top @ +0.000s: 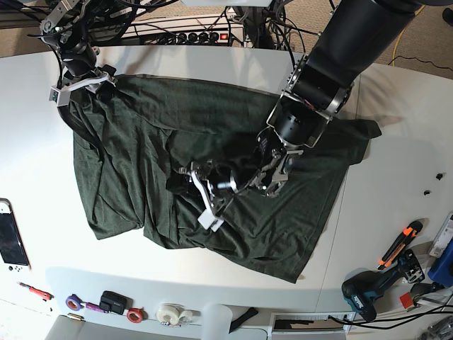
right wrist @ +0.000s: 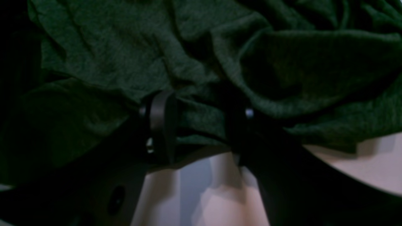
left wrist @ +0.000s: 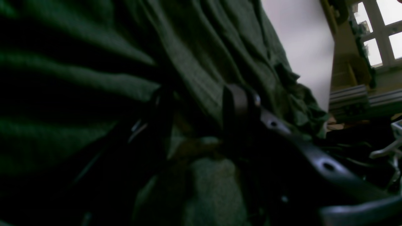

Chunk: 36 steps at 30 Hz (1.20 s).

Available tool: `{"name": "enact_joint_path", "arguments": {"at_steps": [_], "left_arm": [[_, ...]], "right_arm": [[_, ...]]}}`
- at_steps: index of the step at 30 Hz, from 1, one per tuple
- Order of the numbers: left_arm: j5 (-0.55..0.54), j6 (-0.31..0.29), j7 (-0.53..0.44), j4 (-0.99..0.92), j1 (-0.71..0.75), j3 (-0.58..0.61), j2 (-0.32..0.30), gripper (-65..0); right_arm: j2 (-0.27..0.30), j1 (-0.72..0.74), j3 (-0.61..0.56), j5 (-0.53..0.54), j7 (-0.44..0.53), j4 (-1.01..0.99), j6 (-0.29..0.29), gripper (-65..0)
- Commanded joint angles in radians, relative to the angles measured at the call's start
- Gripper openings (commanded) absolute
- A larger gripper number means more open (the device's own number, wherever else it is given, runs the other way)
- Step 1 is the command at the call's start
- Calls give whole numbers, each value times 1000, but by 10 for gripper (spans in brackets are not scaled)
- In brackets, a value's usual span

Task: Layout the t-shirt on the table in an organized manner, then fold the t-shirt properly
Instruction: 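Grasp the bunched fabric in the shirt's middle with the left gripper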

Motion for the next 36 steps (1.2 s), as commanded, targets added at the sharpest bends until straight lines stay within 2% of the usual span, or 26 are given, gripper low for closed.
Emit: {"name": "enact_joint_path", "arguments": {"at_steps": [1,6,10,19,21,24,29,34,36], "left_arm": [[-17,-13,-32,17,-26,14,25,-388],[-18,-13,-123,18,-23,142,25,-388],[-17,0,-129,40,-23,190,25,-388],[-17,190,-129,95,-29,192,25,-388],[-17,213,-129,95,-29,195,25,-388],[-18,192,-129,95,-29,214,25,-388],[-28,87,-129,96,-28,296,25,-388],[-67,85,-130,107,-29,344,25,-388],[-67,111,-130,121,-29,344,25,-388]], "right_arm": [[6,-3,0,6,-5,10,6,-385],[6,-3,0,6,-5,10,6,-385],[6,-3,0,6,-5,10,6,-385],[6,-3,0,6,-5,10,6,-385],[6,-3,0,6,-5,10,6,-385],[6,-3,0,6,-4,10,6,-385],[6,-3,0,6,-4,10,6,-385],[6,-3,0,6,-4,10,6,-385],[6,-3,0,6,-4,10,6,-385]]}}
